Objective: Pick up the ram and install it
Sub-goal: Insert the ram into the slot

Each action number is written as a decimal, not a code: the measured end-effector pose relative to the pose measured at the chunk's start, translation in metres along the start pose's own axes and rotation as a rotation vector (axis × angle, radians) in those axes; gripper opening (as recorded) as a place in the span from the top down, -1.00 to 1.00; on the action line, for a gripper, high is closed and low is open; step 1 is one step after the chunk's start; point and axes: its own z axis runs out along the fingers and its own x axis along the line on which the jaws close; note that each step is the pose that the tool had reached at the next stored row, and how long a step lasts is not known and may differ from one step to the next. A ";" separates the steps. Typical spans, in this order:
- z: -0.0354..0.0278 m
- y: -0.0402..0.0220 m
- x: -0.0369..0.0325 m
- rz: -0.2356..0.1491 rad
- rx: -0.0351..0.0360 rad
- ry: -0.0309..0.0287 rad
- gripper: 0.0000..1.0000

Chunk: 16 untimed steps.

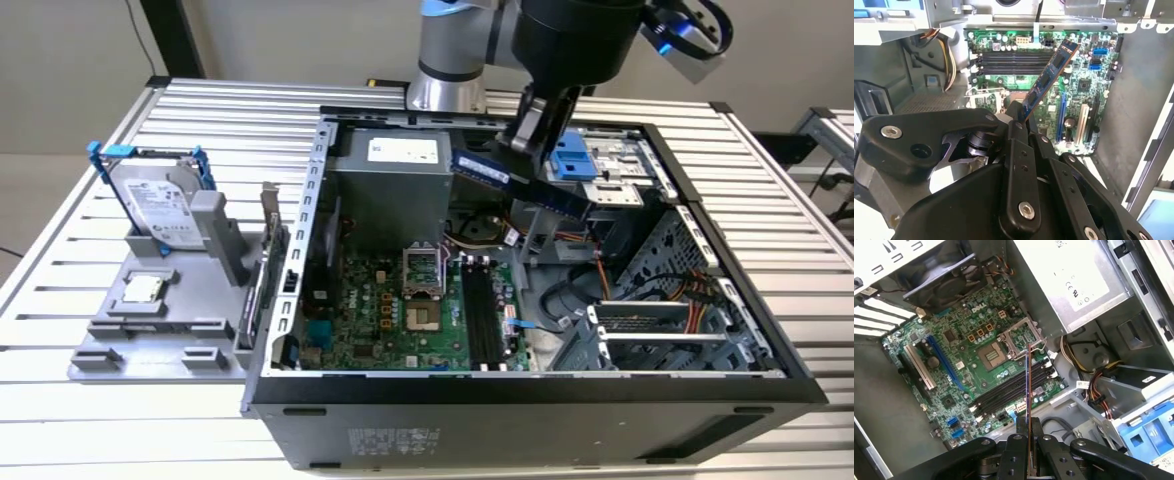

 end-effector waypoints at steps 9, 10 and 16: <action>0.0000 0.0000 0.0000 0.084 0.0005 -0.0006 1.00; 0.0000 0.0000 0.0000 0.095 0.0005 -0.0007 1.00; 0.0000 0.0000 0.0000 0.166 0.0009 -0.0013 1.00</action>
